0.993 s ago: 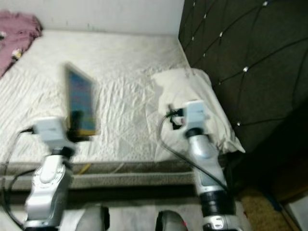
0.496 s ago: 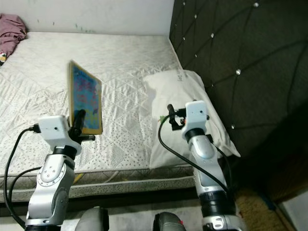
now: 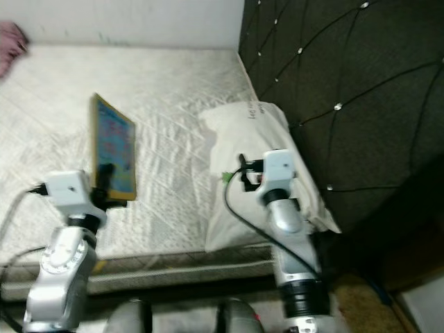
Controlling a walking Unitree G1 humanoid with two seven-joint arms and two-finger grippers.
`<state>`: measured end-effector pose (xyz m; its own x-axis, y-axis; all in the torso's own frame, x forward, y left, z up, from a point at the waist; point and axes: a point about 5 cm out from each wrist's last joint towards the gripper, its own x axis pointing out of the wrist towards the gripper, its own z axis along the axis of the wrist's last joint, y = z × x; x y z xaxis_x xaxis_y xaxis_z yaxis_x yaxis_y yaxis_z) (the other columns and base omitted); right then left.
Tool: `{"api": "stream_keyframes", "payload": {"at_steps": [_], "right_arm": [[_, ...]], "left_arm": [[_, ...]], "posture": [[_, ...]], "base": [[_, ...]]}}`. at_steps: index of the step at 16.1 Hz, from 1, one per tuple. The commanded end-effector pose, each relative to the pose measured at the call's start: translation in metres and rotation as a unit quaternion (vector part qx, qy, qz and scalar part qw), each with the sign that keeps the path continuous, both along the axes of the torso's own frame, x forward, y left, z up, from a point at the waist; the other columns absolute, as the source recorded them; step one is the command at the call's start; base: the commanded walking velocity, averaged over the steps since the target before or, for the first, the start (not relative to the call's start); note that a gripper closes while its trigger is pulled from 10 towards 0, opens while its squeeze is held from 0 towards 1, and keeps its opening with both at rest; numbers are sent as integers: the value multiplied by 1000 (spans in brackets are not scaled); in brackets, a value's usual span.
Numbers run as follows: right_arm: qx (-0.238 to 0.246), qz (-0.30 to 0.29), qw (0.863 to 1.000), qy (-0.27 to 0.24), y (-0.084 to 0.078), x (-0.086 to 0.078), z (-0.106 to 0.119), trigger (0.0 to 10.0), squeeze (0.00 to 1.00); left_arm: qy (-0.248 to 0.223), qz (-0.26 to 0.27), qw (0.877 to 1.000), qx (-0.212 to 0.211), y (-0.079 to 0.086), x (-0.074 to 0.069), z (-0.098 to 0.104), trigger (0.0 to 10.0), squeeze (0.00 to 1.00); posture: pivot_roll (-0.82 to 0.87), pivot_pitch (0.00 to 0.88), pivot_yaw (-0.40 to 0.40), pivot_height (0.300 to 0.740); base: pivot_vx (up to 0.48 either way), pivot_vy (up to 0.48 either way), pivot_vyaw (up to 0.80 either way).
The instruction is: Clean up the room
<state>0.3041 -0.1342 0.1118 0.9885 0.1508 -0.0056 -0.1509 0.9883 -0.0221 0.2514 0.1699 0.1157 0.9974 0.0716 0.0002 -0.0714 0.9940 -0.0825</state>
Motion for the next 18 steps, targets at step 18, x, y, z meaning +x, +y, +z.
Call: {"api": "stream_keyframes", "payload": {"at_steps": [18], "right_arm": [[-7,21,1000,-2,3,-1,4,10000,0]], "left_arm": [[-43,-15,999,-11,-17,11,15,10000,0]], "posture": [[-37,54,-68,666]], "base": [[70,0,57]]}}
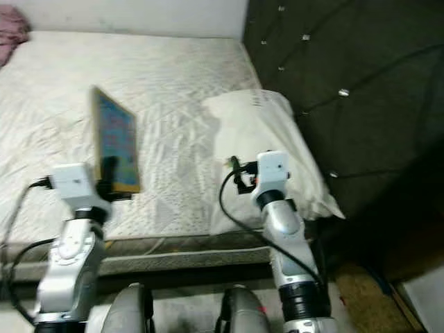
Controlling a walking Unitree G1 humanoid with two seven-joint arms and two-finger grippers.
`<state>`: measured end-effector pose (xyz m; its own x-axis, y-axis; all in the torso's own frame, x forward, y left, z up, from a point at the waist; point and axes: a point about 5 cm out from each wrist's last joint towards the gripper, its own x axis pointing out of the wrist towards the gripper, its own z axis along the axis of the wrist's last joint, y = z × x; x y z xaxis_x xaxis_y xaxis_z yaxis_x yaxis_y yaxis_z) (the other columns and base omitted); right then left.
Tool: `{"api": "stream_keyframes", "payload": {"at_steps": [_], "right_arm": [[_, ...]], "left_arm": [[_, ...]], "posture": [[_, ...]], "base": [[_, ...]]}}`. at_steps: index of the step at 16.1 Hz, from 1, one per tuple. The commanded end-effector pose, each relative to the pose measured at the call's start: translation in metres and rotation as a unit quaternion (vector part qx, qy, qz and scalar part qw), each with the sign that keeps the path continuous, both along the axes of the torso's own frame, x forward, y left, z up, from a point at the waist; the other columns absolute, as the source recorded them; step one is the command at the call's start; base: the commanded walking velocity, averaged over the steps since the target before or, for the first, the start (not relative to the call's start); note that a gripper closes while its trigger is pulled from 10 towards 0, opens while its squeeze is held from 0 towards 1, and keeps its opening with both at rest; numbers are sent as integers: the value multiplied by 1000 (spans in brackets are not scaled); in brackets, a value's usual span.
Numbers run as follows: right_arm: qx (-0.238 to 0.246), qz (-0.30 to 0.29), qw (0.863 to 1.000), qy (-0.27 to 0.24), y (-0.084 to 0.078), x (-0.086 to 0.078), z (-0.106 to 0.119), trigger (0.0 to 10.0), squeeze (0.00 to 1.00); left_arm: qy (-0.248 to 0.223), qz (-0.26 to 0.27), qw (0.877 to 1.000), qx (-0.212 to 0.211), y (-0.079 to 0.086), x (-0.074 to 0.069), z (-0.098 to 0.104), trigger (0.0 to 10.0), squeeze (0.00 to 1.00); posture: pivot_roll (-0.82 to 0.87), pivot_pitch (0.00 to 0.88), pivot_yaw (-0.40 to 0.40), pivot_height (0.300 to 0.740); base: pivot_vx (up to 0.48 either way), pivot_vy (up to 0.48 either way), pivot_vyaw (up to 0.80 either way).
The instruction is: Clean up the room
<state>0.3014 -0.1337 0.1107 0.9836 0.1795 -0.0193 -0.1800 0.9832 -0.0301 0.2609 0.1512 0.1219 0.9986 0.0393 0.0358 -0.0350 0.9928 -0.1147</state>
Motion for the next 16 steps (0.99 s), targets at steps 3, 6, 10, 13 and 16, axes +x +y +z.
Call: {"api": "stream_keyframes", "payload": {"at_steps": [3,6,10,13,16], "right_arm": [[-1,0,1000,-7,1,3,5,10000,0],[-1,-2,1000,-7,0,3,5,10000,0],[-1,-4,1000,-7,0,3,5,10000,0],[0,-1,1000,-5,0,2,5,10000,0],[5,-1,1000,-3,-1,1,4,10000,0]], "left_arm": [[-25,-1,1000,2,1,2,9,10000,0],[-25,-2,1000,3,2,3,9,10000,0],[-21,-2,1000,1,2,3,8,10000,0],[-7,8,1000,-8,1,3,3,10000,0],[4,17,1000,-17,3,5,0,10000,0]], "posture": [[-40,56,-67,666],[-42,56,-66,666],[-43,57,-67,666],[-45,63,-68,666],[-47,71,-68,631]], "base": [[317,0,138],[317,0,0],[305,0,0],[0,0,0],[0,0,0]]}}
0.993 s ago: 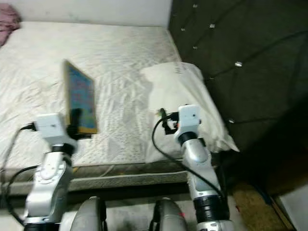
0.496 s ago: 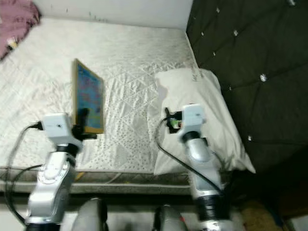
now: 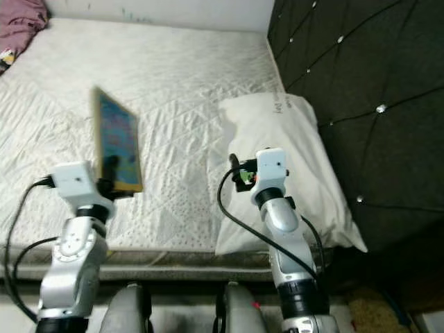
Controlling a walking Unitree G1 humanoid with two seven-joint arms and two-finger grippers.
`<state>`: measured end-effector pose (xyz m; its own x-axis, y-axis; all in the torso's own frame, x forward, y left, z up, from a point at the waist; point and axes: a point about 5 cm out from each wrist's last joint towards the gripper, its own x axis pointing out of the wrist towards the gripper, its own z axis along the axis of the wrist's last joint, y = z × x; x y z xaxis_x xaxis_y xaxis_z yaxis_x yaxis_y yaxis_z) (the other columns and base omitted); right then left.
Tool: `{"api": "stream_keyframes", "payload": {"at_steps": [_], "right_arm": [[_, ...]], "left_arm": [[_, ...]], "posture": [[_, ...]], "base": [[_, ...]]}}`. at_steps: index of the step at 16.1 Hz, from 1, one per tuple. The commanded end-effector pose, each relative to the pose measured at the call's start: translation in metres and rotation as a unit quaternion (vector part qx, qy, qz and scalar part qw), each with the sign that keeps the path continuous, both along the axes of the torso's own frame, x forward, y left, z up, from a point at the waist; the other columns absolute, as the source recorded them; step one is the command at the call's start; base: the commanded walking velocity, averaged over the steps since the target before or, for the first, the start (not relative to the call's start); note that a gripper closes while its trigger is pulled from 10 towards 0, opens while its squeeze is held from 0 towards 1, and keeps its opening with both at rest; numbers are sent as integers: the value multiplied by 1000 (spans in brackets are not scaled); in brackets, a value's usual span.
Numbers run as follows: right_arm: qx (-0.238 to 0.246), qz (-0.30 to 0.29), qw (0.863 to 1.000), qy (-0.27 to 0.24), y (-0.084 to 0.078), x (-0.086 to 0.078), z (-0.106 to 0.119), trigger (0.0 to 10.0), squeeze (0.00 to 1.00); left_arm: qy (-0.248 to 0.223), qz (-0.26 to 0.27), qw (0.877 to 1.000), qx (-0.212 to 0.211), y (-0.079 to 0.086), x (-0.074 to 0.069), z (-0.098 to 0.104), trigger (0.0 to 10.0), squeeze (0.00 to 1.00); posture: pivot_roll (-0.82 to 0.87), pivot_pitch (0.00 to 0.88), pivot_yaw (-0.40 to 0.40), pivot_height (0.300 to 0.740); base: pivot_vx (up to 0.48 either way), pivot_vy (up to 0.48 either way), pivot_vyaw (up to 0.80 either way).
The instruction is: Clean up the room
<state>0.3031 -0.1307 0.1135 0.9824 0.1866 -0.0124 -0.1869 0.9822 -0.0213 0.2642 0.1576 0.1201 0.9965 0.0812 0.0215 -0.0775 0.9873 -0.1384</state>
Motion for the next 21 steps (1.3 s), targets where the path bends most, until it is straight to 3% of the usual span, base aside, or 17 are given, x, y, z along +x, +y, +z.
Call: {"api": "stream_keyframes", "payload": {"at_steps": [1,4,8,11,12,18,21], "right_arm": [[0,-5,1000,0,-4,-1,1,10000,0],[0,-5,1000,3,-4,-2,1,10000,0],[-1,-4,1000,6,-3,-2,0,10000,0],[-2,-3,1000,9,-4,-4,-1,10000,0],[-3,-3,1000,9,-5,-6,0,10000,0],[-7,-10,1000,12,-14,-23,8,10000,0],[-8,-8,1000,18,-18,-38,11,10000,0]], "left_arm": [[-2,-5,1000,-5,-4,2,2,10000,0],[-1,-9,1000,-8,-7,4,2,10000,0],[0,-2,1000,-16,-8,5,2,10000,0],[18,14,998,-54,-4,7,-1,10000,0],[34,21,995,-91,-2,11,-4,10000,0],[49,-29,990,-131,-3,48,3,10000,0],[52,-51,986,-150,-5,58,4,10000,0]], "posture": [[-47,72,-67,621],[-48,77,-68,581],[-48,82,-71,581],[-41,89,-78,581],[-43,103,-85,581],[-92,145,-97,581],[-135,165,-97,577]], "base": [[0,0,0],[0,0,0],[0,0,0],[0,0,0],[0,0,0],[0,0,0],[0,0,0]]}}
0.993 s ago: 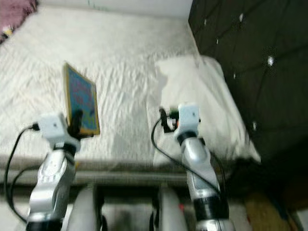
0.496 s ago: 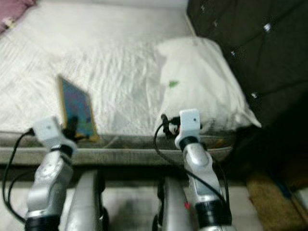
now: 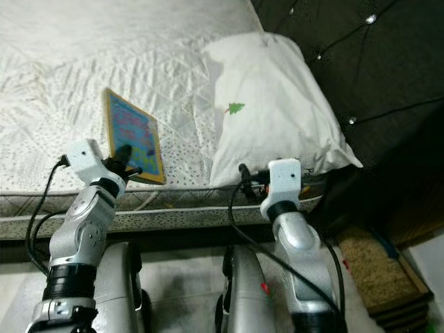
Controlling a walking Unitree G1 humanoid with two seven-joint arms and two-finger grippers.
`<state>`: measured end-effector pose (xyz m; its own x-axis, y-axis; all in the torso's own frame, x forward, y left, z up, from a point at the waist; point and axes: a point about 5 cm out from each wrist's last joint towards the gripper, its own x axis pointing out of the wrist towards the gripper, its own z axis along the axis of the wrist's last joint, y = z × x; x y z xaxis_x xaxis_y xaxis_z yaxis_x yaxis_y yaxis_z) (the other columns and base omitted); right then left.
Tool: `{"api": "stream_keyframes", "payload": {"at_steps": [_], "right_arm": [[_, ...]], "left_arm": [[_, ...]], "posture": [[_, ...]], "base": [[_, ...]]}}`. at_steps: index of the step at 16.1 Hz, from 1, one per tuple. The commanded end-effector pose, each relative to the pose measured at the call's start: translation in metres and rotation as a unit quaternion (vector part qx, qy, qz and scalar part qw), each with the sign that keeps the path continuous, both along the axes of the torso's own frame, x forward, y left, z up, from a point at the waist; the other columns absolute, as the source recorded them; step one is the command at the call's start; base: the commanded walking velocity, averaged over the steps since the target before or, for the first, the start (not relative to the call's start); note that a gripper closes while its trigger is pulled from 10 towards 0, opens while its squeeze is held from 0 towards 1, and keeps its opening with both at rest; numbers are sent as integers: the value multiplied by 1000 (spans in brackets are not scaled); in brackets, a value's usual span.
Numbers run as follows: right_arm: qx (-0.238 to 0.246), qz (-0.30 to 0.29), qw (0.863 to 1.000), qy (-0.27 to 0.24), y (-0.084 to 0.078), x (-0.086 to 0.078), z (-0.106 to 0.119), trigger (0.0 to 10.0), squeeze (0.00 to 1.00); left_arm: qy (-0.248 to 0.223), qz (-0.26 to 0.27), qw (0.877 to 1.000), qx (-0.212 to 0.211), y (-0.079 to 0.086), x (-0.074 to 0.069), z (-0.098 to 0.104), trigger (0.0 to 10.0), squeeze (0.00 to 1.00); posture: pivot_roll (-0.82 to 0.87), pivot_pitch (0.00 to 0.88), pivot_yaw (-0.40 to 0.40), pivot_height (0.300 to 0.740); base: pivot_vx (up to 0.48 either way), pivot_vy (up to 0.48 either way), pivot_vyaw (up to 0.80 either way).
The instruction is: Clean up the room
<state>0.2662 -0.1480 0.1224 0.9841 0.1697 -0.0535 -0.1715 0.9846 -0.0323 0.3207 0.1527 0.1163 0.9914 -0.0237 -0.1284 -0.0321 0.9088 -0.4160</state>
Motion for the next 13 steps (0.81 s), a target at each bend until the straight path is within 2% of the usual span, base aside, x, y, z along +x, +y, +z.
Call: {"api": "stream_keyframes", "payload": {"at_steps": [1,4,7,8,9,13], "right_arm": [[-2,0,1000,3,-4,-6,4,10000,0],[-13,0,1000,14,-14,-20,4,10000,0],[-16,2,1000,20,-16,-25,4,10000,0],[-18,3,1000,23,-17,-27,5,10000,0],[-19,5,999,30,-20,-34,8,10000,0],[-31,13,999,36,-25,-44,13,10000,0]], "left_arm": [[-21,-7,1000,-12,-2,5,8,10000,0],[-33,-18,999,-29,-5,11,9,10000,0],[-36,-22,998,-49,-6,14,9,10000,0],[-37,-24,997,-62,-5,18,10,10000,0],[-43,-26,995,-90,-4,29,16,10000,0],[-54,-37,990,-125,-3,43,26,10000,0]], "posture": [[-145,170,-98,567],[-179,183,-97,547],[-190,185,-96,547],[-205,192,-94,547],[-236,205,-102,547],[-267,217,-118,547]], "base": [[0,0,0],[0,0,0],[0,0,0],[0,0,0],[0,0,0],[0,0,0]]}}
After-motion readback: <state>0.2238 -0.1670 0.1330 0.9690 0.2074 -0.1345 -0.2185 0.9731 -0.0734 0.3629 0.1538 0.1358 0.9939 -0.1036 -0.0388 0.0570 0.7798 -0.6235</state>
